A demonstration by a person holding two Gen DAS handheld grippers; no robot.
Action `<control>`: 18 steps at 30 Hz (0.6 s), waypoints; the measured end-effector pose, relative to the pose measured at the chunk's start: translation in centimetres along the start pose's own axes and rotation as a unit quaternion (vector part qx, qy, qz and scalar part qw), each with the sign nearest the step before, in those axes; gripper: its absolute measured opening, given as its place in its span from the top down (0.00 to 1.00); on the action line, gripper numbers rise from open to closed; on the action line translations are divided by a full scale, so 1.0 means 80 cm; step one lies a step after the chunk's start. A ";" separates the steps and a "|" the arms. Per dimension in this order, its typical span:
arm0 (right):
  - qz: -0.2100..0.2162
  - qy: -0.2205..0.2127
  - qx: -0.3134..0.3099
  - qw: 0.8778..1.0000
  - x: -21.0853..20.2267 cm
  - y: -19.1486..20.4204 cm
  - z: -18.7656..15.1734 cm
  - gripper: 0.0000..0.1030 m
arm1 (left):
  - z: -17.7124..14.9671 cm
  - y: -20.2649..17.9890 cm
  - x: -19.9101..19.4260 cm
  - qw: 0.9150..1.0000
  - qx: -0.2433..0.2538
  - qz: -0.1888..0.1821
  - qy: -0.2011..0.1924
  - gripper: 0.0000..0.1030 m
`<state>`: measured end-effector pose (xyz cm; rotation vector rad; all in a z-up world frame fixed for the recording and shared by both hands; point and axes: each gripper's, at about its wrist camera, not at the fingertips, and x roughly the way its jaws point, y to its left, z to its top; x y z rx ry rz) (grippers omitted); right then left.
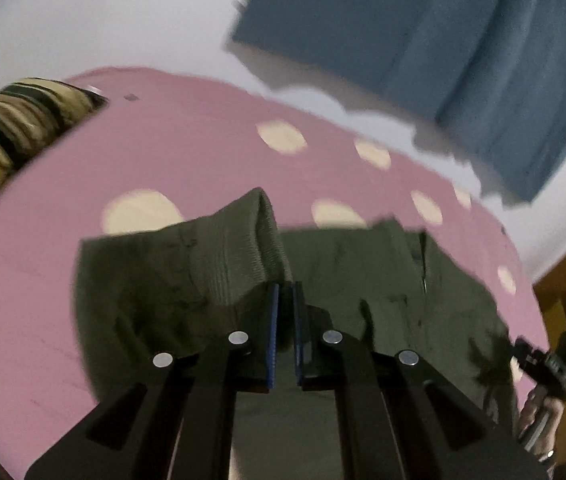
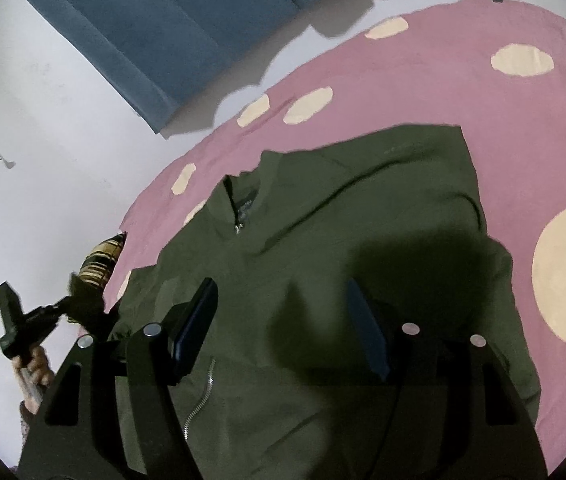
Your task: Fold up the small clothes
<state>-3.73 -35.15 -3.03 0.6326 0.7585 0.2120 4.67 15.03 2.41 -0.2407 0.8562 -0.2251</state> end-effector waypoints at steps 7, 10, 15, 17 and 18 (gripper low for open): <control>0.005 0.037 -0.018 0.999 0.022 0.016 -0.018 0.35 | -0.034 -0.045 0.063 0.998 0.030 -0.008 0.046 0.94; 0.012 0.051 -0.029 0.998 0.030 0.030 -0.025 0.34 | -0.039 -0.057 0.046 0.998 0.047 -0.013 0.032 0.83; 0.050 0.087 -0.045 0.994 0.057 0.075 -0.031 0.32 | -0.043 -0.053 -0.014 0.996 0.061 0.010 -0.059 0.27; 0.081 0.112 -0.048 0.989 0.080 0.104 -0.032 0.29 | -0.042 -0.040 -0.030 0.995 0.052 0.021 -0.078 0.26; 0.097 0.127 -0.046 0.986 0.091 0.116 -0.032 0.29 | -0.041 -0.029 -0.036 0.995 0.045 0.030 -0.086 0.25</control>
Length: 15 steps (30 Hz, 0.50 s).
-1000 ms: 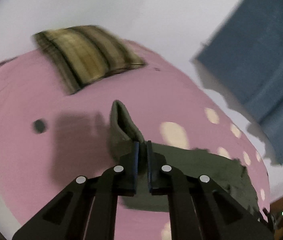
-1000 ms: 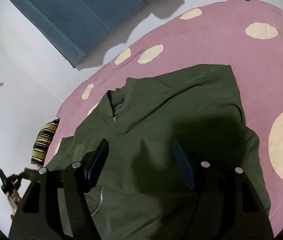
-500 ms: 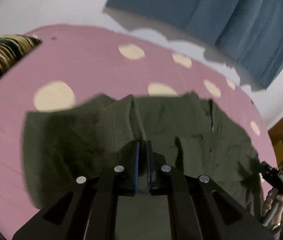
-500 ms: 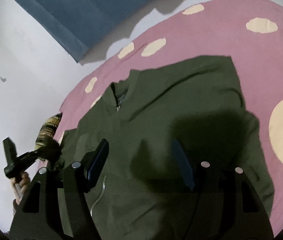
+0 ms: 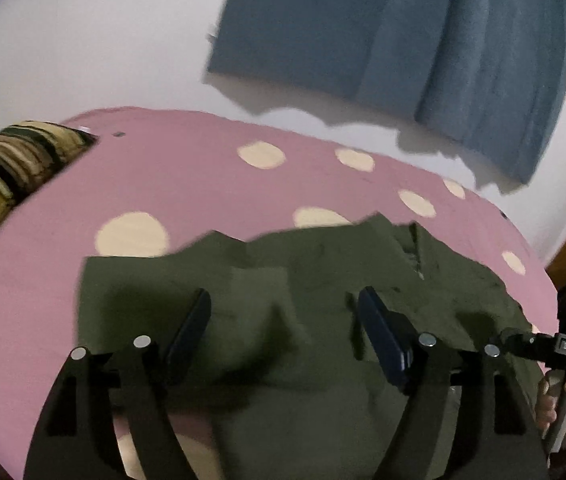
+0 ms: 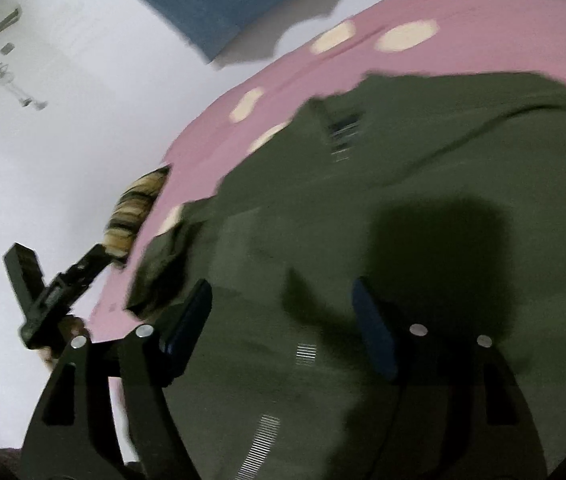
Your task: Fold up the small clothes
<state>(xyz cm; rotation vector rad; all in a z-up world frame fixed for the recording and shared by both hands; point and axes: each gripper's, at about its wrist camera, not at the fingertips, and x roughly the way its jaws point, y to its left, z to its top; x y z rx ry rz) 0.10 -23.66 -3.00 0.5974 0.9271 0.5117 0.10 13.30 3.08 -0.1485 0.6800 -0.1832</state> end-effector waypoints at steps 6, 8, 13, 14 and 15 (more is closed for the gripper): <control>0.097 0.089 -0.013 0.991 0.112 0.080 0.027 0.26 | -0.002 0.081 -0.012 0.996 -0.088 0.026 -0.011 0.24; 0.114 0.119 -0.011 0.986 0.156 0.104 0.035 0.25 | -0.004 0.099 -0.014 0.993 -0.110 0.029 -0.012 0.24; 0.112 0.168 -0.005 0.979 0.240 0.137 0.043 0.24 | -0.008 0.122 -0.021 0.991 -0.126 0.037 -0.019 0.24; 0.108 0.177 0.003 0.978 0.256 0.139 0.044 0.24 | -0.009 0.124 -0.021 0.991 -0.128 0.040 -0.019 0.24; 0.105 0.181 0.009 0.978 0.264 0.139 0.045 0.25 | -0.010 0.125 -0.019 0.991 -0.129 0.042 -0.018 0.24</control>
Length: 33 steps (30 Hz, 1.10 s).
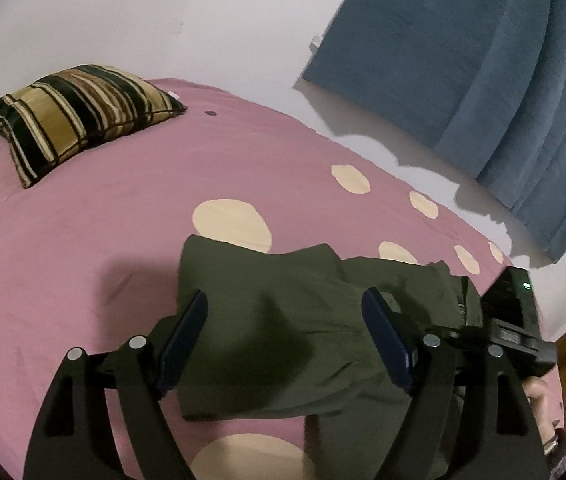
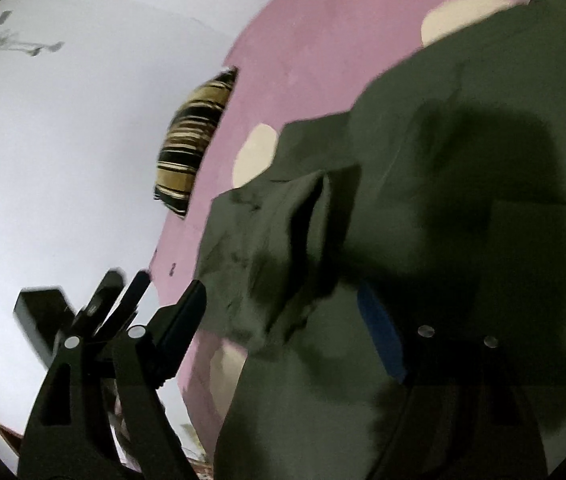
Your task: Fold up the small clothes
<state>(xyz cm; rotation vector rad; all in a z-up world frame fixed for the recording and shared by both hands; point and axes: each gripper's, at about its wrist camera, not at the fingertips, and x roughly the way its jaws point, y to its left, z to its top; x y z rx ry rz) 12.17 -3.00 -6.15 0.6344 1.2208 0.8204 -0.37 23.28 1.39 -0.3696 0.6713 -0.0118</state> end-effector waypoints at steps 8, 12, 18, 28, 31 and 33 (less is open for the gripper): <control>-0.021 -0.019 -0.081 0.996 -0.013 0.036 -0.002 0.89 | -0.002 0.007 0.006 1.000 -0.009 0.006 0.009 0.24; -0.010 -0.081 -0.105 0.991 -0.083 0.054 -0.005 0.90 | 0.001 0.006 -0.003 1.000 -0.017 0.002 0.001 0.24; -0.018 -0.170 -0.109 0.979 -0.215 0.040 -0.015 0.90 | -0.002 -0.010 -0.004 1.000 -0.007 -0.005 0.003 0.21; -0.095 -0.246 -0.025 0.964 -0.355 -0.085 -0.068 0.90 | -0.040 -0.070 0.038 0.997 0.035 -0.028 0.063 0.21; -0.113 -0.248 0.011 0.962 -0.370 -0.128 -0.085 0.90 | -0.050 -0.085 0.053 0.995 0.044 -0.028 0.080 0.21; -0.119 -0.250 0.026 0.961 -0.372 -0.146 -0.093 0.90 | -0.056 -0.094 0.062 0.994 0.051 -0.027 0.088 0.21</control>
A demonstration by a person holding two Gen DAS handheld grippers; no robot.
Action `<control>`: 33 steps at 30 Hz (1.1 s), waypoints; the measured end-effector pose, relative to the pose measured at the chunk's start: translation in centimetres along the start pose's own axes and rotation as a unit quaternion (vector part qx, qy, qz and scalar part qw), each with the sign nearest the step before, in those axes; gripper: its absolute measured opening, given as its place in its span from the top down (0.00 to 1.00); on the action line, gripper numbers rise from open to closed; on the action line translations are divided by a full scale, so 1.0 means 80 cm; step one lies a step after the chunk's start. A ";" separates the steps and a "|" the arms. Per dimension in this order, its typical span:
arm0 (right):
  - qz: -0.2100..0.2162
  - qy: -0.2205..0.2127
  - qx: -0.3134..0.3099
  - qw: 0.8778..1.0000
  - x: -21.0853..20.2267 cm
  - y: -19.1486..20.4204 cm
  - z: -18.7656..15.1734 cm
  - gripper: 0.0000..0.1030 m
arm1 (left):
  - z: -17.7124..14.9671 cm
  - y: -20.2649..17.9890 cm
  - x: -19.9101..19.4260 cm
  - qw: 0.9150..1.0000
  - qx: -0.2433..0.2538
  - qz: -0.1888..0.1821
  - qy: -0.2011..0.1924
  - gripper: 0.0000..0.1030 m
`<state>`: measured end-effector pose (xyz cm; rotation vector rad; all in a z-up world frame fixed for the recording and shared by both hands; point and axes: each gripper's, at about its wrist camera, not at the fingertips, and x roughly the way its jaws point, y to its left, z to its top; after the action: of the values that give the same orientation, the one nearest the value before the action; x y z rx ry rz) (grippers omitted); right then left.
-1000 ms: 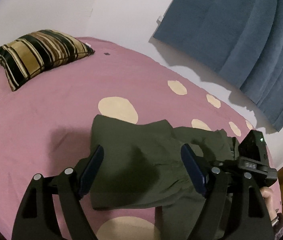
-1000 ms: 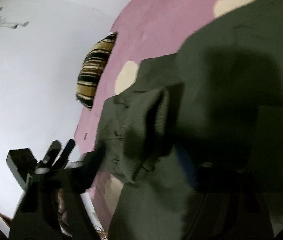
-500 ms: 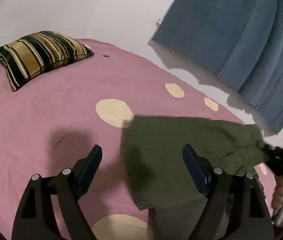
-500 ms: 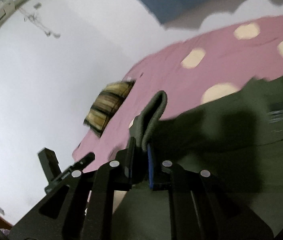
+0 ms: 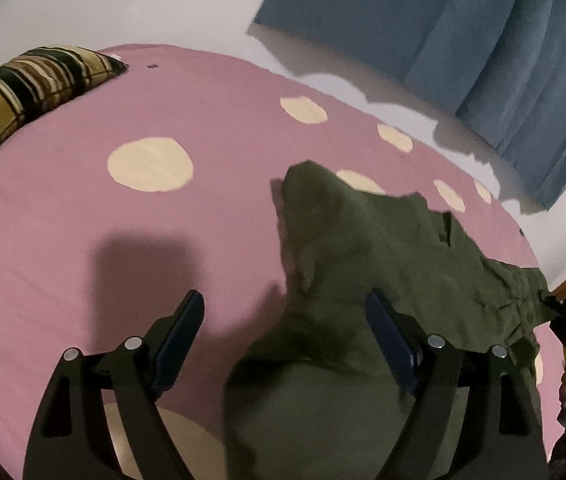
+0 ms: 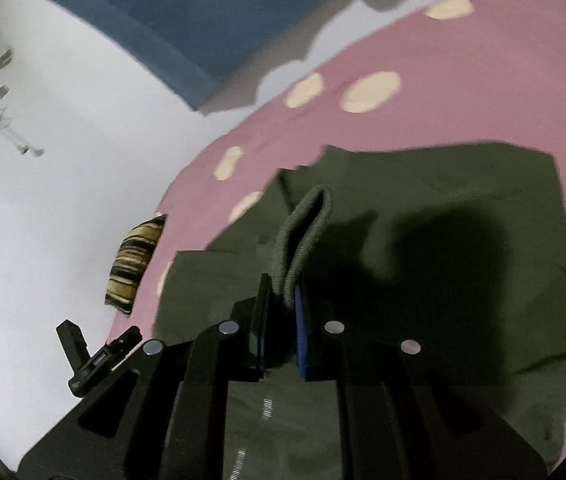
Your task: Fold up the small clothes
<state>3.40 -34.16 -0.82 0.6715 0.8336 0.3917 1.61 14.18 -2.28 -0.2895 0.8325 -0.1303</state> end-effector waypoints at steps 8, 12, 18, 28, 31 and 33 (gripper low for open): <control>-0.030 -0.016 0.029 0.999 -0.015 -0.052 -0.012 0.90 | -0.006 -0.015 0.035 0.999 0.018 0.035 0.031 0.21; -0.055 -0.007 0.045 0.997 -0.010 -0.079 -0.018 0.90 | -0.012 -0.013 0.049 0.998 0.012 0.043 0.054 0.21; -0.076 0.006 0.069 0.995 0.004 -0.109 -0.029 0.89 | -0.017 -0.010 0.063 0.996 0.010 0.053 0.076 0.21; -0.030 -0.002 0.085 0.996 -0.012 -0.111 -0.034 0.30 | -0.019 -0.008 0.063 0.996 0.007 0.051 0.076 0.21; -0.047 -0.022 0.073 0.996 -0.036 -0.098 -0.043 0.12 | -0.019 -0.005 0.055 0.996 0.006 0.034 0.079 0.21; -0.041 -0.018 0.069 0.997 -0.049 -0.097 -0.049 0.12 | -0.020 -0.003 0.045 0.997 0.008 0.020 0.077 0.21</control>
<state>-1.58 -40.50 -5.89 0.7681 0.8571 0.2479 2.78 12.83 -5.79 -0.2498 0.9890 -0.1225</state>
